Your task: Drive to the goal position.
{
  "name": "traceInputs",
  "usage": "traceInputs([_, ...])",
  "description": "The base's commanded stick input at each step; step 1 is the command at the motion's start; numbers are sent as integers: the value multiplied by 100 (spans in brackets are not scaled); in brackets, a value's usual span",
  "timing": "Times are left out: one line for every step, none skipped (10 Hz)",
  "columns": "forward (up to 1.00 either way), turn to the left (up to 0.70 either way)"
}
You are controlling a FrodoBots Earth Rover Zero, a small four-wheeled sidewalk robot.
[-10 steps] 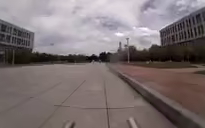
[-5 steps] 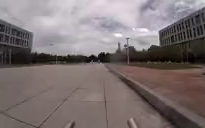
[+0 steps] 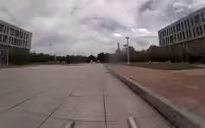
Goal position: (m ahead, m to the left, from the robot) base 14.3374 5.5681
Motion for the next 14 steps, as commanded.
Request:
traceInputs([100, 0])
traceInputs([100, 0])
traceInputs([100, 0])
traceInputs([100, 11])
traceInputs([100, 40])
traceInputs([100, 39])
traceInputs([100, 27])
traceInputs([100, 0])
traceInputs([100, 0])
traceInputs([100, 0])
traceInputs([100, 0])
traceInputs([100, 0])
traceInputs([100, 0])
traceInputs([100, 0])
